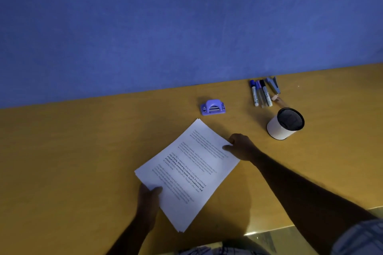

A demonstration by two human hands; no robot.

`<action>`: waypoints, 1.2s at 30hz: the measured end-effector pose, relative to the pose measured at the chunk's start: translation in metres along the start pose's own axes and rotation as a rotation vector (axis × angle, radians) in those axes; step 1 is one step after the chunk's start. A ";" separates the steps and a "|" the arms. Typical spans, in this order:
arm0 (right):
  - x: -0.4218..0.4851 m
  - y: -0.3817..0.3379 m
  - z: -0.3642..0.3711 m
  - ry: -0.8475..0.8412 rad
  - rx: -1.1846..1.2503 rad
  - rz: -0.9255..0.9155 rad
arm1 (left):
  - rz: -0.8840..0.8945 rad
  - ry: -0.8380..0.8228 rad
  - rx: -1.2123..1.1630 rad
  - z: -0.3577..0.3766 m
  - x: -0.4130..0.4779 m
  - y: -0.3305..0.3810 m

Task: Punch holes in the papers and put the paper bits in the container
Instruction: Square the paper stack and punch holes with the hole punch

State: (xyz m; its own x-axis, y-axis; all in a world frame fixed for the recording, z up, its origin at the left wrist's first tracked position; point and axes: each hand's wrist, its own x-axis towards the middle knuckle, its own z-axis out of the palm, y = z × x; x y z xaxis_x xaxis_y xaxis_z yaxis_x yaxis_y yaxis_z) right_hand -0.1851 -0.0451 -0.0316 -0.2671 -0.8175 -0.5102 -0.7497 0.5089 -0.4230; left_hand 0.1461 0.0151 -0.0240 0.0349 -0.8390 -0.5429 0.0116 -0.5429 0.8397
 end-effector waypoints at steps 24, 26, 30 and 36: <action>-0.010 0.002 0.010 0.058 0.173 -0.002 | 0.049 -0.067 0.180 0.006 0.031 0.011; -0.013 0.011 0.010 0.086 0.248 0.003 | 0.064 -0.086 0.214 0.012 0.035 0.018; -0.016 0.031 0.007 0.157 0.376 0.065 | 0.095 -0.098 0.290 0.031 0.052 0.035; -0.009 0.050 -0.002 0.238 0.543 0.149 | 0.141 -0.091 0.372 0.070 0.090 0.064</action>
State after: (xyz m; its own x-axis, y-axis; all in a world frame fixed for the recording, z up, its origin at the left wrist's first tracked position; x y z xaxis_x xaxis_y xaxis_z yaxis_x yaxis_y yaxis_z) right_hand -0.2214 -0.0126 -0.0465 -0.5200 -0.7332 -0.4382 -0.2949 0.6356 -0.7135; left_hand 0.0801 -0.0970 -0.0200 -0.0781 -0.8969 -0.4353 -0.3497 -0.3842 0.8545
